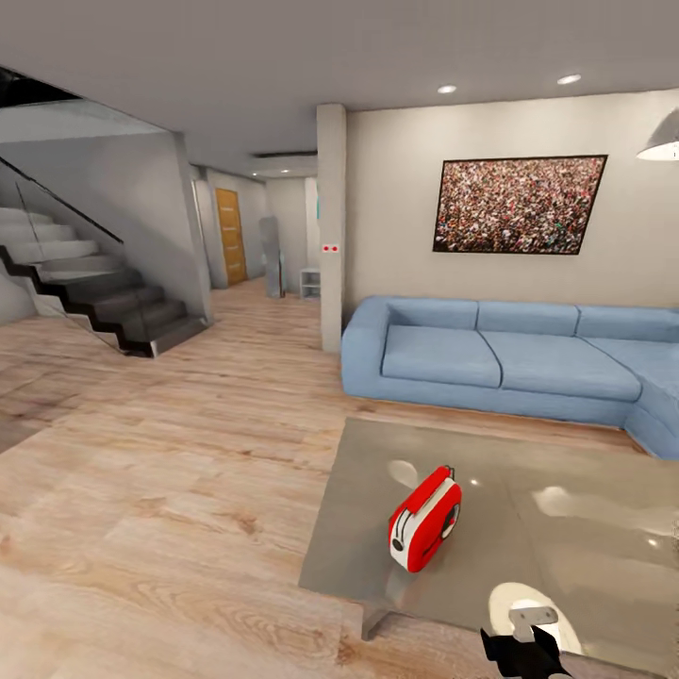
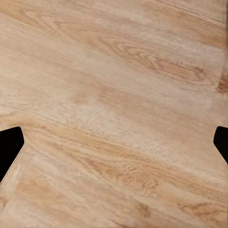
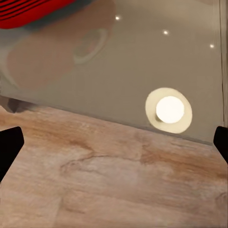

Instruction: Turn on the radio receiver that's on the table in the living room.

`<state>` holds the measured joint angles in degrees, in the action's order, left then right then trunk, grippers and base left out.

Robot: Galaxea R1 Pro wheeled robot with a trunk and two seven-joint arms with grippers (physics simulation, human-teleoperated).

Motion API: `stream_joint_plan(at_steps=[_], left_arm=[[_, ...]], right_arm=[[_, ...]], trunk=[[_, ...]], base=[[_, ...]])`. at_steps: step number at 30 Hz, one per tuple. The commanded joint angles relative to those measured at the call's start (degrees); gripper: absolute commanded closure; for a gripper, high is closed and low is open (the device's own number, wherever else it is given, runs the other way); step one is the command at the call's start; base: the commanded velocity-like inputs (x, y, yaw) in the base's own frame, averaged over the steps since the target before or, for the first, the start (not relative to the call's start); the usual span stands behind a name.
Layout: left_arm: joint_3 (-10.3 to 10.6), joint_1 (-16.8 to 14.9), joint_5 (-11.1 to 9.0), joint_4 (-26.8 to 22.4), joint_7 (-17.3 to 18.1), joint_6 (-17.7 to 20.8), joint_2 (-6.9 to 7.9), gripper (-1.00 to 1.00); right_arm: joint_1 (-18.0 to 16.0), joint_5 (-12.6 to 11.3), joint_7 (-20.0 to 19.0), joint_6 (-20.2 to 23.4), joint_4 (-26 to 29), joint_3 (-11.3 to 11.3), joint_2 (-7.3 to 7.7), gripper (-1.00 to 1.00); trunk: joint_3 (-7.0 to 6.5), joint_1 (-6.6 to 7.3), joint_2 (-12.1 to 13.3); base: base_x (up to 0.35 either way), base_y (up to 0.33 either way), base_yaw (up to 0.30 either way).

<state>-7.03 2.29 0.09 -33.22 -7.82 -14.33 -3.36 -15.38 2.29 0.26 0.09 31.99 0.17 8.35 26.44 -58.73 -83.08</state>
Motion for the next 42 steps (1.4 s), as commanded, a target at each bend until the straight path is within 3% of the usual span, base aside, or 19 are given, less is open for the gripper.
stream_joint_plan(at_steps=[1,35,42], left_arm=[[0.0,0.0,0.0,0.0,0.0,0.0,-0.04,-1.0],[0.0,0.0,0.0,0.0,-0.1,0.0,-0.02,-1.0],[0.0,0.0,0.0,0.0,0.0,0.0,-0.06,-1.0]], right_arm=[[0.0,0.0,0.0,0.0,0.0,0.0,0.0,-1.0],[0.0,0.0,0.0,0.0,0.0,0.0,0.0,-1.0],[0.0,0.1,0.0,0.0,0.0,0.0,0.0,-1.0]], trunk=[[0.0,0.0,0.0],[0.0,0.0,0.0],[0.0,0.0,0.0]], base=[[0.098,0.285,-0.275],[0.188,0.267,-0.275],[0.224,0.249,-0.083]])
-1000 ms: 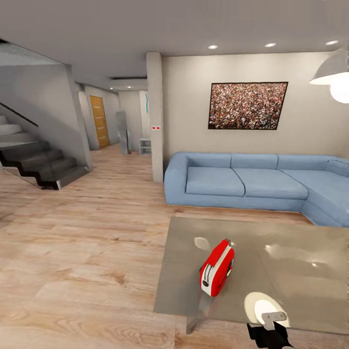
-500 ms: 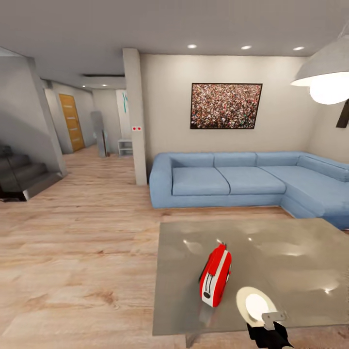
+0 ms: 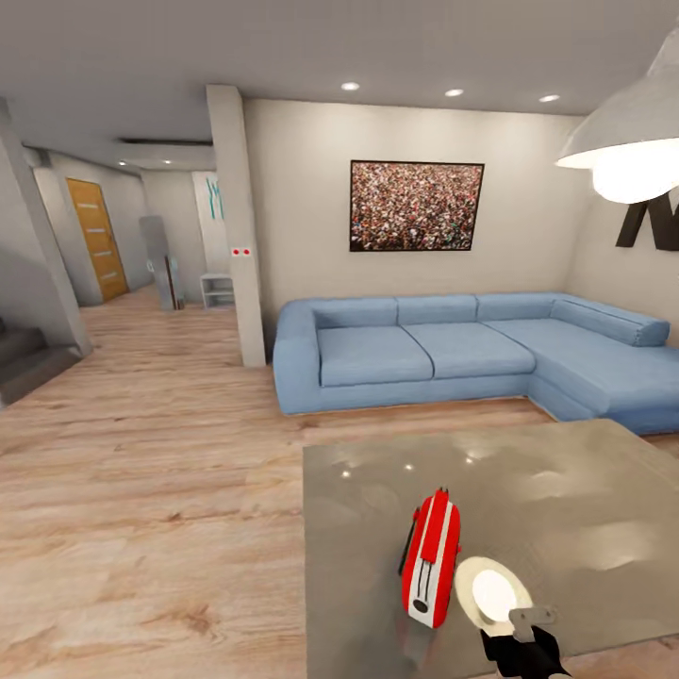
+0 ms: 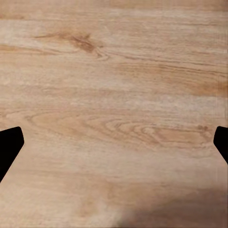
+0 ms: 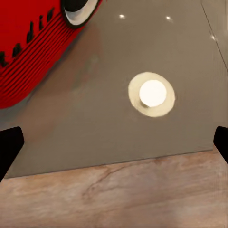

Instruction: Turn on the radio receiver that's on the table in the living room.

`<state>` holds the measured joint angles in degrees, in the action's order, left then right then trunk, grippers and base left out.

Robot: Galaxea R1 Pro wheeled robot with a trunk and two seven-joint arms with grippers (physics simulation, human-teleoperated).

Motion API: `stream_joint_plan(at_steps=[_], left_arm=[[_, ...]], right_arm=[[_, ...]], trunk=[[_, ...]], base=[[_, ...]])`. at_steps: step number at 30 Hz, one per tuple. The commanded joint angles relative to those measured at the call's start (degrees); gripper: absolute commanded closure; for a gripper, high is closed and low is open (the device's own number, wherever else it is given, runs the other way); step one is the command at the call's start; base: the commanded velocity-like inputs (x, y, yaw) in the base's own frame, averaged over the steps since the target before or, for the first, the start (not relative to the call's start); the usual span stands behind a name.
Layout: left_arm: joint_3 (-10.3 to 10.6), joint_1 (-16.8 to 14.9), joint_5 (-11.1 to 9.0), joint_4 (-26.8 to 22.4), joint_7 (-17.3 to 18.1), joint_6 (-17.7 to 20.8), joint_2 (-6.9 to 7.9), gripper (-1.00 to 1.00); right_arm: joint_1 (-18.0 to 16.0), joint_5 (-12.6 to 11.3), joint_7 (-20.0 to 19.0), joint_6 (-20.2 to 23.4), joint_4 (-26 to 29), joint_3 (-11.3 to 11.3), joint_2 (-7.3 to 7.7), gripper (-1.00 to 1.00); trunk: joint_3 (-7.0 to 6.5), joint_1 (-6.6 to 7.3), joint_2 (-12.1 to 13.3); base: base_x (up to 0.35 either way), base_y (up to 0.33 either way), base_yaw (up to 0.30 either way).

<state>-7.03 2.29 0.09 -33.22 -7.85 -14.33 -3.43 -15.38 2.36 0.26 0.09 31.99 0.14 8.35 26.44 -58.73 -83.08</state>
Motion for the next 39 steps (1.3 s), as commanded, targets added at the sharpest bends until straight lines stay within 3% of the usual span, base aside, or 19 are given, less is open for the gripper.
stream_joint_plan(at_steps=[1,10,18,28,31,34,39], left_arm=[[0.0,0.0,0.0,0.0,0.0,0.0,0.0,-1.0],[0.0,0.0,0.0,0.0,0.0,0.0,0.0,-1.0],[0.1,0.0,0.0,0.0,0.0,-0.2,-0.08,-1.0],[0.0,0.0,-0.2,0.0,0.0,-0.3,-0.01,-1.0],[0.0,0.0,-0.1,0.0,0.0,-0.3,-0.06,-1.0],[0.1,0.0,-0.1,0.0,0.0,-0.3,-0.08,-1.0],[0.1,0.0,-0.1,0.0,0.0,-0.2,-0.15,-1.0]], right_arm=[[0.0,0.0,0.0,0.0,0.0,0.0,0.0,-1.0],[0.0,0.0,0.0,0.0,0.0,0.0,0.0,-1.0],[0.0,-0.1,3.2,-0.1,0.0,0.1,0.55,-1.0],[0.0,0.0,3.7,-1.8,0.5,0.1,0.84,-1.0],[0.0,-0.1,3.6,-1.4,3.3,0.1,0.94,-1.0],[0.0,-0.1,3.4,1.7,7.2,0.1,0.95,-1.0],[0.0,-0.5,3.1,15.4,16.2,0.1,0.89,-1.0]], trunk=[[0.0,0.0,0.0],[0.0,0.0,0.0],[-0.08,0.0,0.0],[-0.09,0.0,0.0],[-0.09,0.0,0.0],[-0.09,0.0,0.0],[-0.09,0.0,0.0]], base=[[0.214,0.249,-0.007],[0.177,0.209,-0.016],[0.012,0.014,-0.211],[0.0,0.0,-0.021],[0.0,0.0,0.0],[0.0,0.0,0.0],[0.0,0.0,0.0]])
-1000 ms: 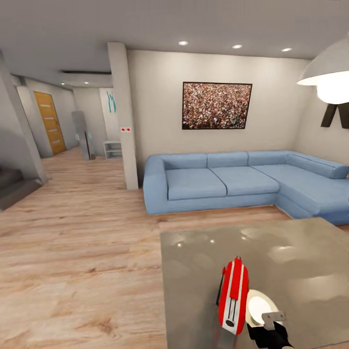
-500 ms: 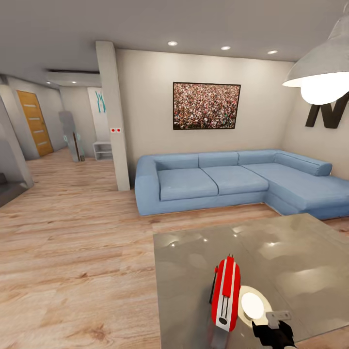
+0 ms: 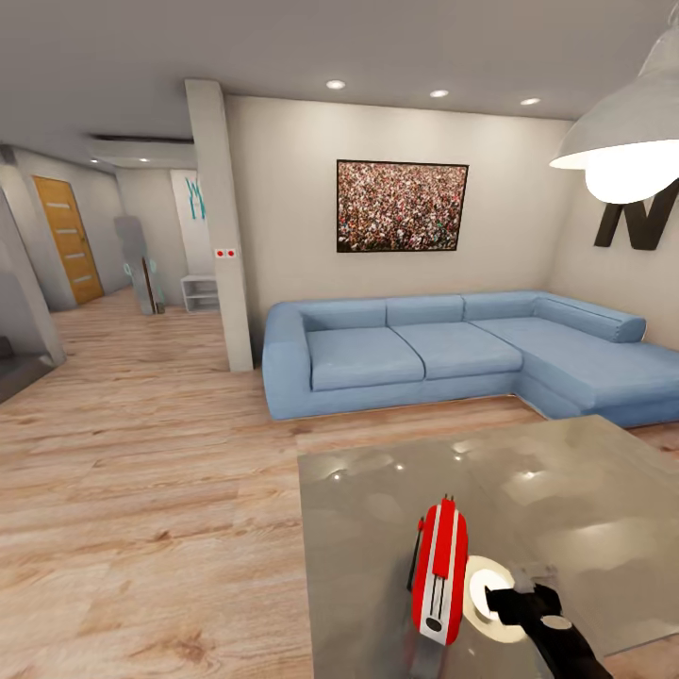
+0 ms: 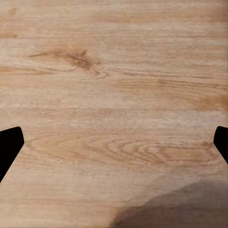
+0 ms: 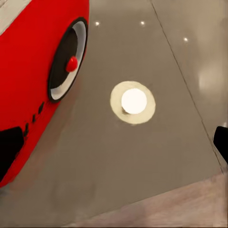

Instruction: Turn on the radio receiver that's on the table in the living room.

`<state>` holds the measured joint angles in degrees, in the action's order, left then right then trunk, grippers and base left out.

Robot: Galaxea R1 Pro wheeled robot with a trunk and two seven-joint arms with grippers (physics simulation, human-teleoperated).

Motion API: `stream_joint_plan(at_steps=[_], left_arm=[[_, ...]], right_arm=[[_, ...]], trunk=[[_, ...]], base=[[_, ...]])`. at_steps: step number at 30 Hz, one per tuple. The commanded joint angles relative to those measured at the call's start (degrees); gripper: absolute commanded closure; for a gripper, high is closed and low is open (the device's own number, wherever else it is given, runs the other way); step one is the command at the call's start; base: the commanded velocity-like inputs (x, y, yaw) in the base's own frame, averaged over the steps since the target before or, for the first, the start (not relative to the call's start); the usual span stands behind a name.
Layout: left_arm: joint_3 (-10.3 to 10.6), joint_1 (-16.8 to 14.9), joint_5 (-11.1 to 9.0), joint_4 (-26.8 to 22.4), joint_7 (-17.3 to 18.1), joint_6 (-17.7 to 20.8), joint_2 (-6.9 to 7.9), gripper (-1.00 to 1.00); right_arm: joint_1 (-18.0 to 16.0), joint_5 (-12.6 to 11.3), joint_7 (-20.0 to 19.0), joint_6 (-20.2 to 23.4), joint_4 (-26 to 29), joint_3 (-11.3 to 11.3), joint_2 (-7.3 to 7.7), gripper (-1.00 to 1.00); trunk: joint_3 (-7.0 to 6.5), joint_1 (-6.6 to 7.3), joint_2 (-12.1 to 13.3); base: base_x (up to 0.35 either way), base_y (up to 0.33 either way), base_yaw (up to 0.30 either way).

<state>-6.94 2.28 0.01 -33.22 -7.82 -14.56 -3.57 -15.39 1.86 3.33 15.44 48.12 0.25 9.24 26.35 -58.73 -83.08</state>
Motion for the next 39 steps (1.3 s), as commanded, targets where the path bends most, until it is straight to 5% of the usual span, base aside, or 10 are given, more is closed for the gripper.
stream_joint_plan(at_steps=[1,12,19,23,29,36,39], left_arm=[[0.0,0.0,0.0,0.0,0.0,0.0,-0.01,-1.0],[0.0,0.0,0.0,0.0,0.0,0.1,0.05,-1.0],[0.0,0.0,0.0,0.0,0.0,0.1,0.06,-1.0],[0.0,0.0,0.0,0.0,0.0,0.1,0.06,-1.0],[0.0,0.0,0.0,0.0,0.0,0.1,0.06,-1.0],[0.0,0.0,-0.1,0.0,0.0,0.1,0.06,-1.0],[0.0,0.0,-0.1,0.0,0.0,0.1,0.06,-1.0]], right_arm=[[0.0,-0.1,-0.1,1.3,1.1,0.0,0.0,-1.0],[0.0,-5.8,-0.2,19.0,16.0,0.4,0.1,-1.0],[0.0,-6.1,-0.2,26.3,24.0,7.4,0.08,-1.0],[0.0,-6.2,-0.2,31.8,28.9,8.5,0.08,-1.0],[0.0,-6.5,-0.3,34.0,32.2,8.7,0.08,-1.0],[0.0,-14.9,-0.3,34.2,33.5,7.8,0.03,-1.0],[0.0,-16.6,-0.3,34.1,33.8,3.9,-0.03,-1.0]], trunk=[[0.0,0.0,0.0],[0.0,0.0,0.0],[0.0,0.0,0.0],[0.0,0.0,0.0],[0.0,0.0,0.0],[0.0,0.0,0.0],[0.0,0.0,0.0]], base=[[0.0,0.0,0.0],[0.0,0.0,0.0],[0.0,0.0,0.0],[0.0,0.0,0.0],[0.0,0.0,0.0],[0.0,0.0,0.0],[0.0,0.0,0.0]])
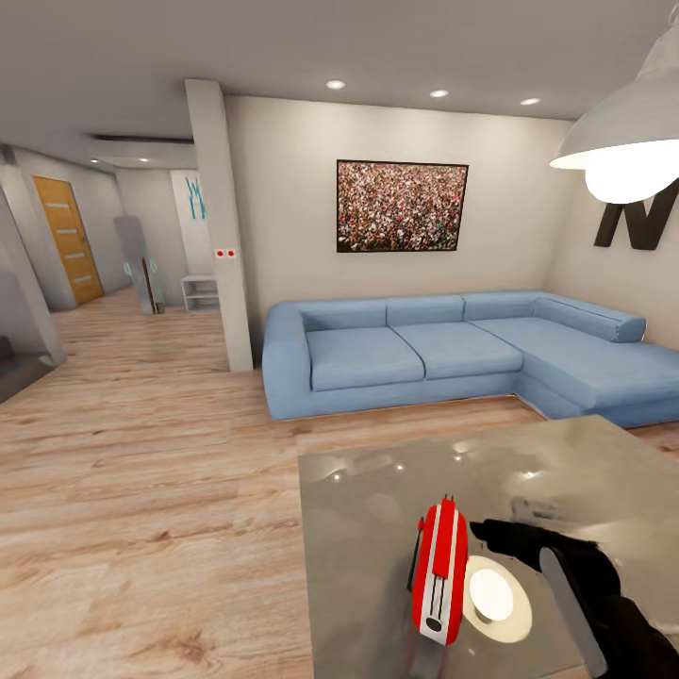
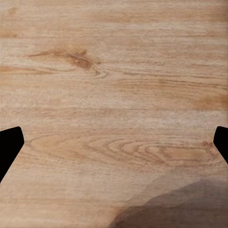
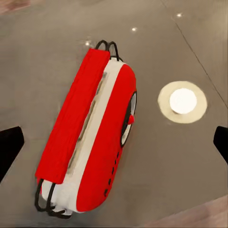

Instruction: Turn on the radio receiver that's on the table in the living room.

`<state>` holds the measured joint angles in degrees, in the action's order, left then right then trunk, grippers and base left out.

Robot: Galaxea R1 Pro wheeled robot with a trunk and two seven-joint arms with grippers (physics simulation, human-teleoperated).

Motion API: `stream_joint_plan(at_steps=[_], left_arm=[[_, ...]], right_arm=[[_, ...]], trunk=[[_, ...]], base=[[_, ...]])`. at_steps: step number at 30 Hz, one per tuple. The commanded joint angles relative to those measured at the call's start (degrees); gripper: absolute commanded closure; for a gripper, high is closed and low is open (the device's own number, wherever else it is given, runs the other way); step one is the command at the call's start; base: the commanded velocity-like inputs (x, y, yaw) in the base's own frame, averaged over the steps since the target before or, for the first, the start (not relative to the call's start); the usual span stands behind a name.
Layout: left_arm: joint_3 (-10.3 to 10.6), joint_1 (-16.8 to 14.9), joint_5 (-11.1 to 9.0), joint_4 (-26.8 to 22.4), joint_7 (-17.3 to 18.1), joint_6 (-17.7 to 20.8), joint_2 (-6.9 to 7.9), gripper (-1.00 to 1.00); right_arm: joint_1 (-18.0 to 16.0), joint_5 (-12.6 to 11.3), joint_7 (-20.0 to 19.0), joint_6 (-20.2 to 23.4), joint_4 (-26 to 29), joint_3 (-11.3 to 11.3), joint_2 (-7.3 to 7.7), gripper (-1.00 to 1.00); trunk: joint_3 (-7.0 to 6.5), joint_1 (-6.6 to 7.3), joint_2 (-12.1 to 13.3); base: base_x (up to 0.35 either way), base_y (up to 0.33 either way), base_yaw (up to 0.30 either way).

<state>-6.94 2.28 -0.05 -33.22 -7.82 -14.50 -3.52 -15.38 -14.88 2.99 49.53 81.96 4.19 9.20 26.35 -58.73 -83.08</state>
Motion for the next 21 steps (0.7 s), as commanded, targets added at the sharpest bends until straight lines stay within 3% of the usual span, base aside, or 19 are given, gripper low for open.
stream_joint_plan(at_steps=[1,3,6,10,13,16,21], left_arm=[[0.0,0.0,0.0,0.0,0.0,0.0,0.0,-1.0],[0.0,0.0,0.0,0.0,0.0,0.0,0.0,-1.0],[0.0,0.0,0.0,0.0,0.0,0.0,0.0,-1.0],[0.0,0.0,0.0,0.0,0.0,0.0,0.0,-1.0],[0.0,0.0,0.0,0.0,0.0,0.0,0.0,-1.0],[0.1,0.0,0.0,0.0,0.0,0.1,-0.06,-1.0],[0.2,0.0,0.1,0.0,0.1,0.1,-0.1,-1.0]], right_arm=[[0.0,-0.1,0.0,-0.1,0.0,-1.8,-0.08,-1.0],[-0.1,-0.4,0.0,-0.4,0.0,-4.3,-0.29,-1.0],[-1.2,-0.5,0.1,-0.5,-0.1,-5.1,-0.39,-1.0],[-3.0,-0.8,0.2,-0.3,-0.3,-5.5,-0.92,-1.0],[-5.3,-0.7,0.9,-0.1,-1.9,-5.6,-2.96,-1.0],[-8.5,-0.6,3.6,-0.3,-7.0,-5.7,-4.05,-1.0],[-13.0,-0.7,6.4,-0.5,-12.5,-5.7,-4.44,-1.0]], trunk=[[0.0,0.0,0.0],[0.0,0.0,0.0],[0.0,0.0,0.0],[0.0,0.0,0.0],[0.0,0.0,0.0],[0.0,0.0,0.0],[0.0,0.0,0.0]], base=[[0.0,0.0,0.0],[0.0,0.0,0.0],[0.0,0.0,0.0],[0.0,0.0,0.0],[0.0,0.0,0.0],[0.0,0.0,0.0],[0.0,0.0,0.0]])
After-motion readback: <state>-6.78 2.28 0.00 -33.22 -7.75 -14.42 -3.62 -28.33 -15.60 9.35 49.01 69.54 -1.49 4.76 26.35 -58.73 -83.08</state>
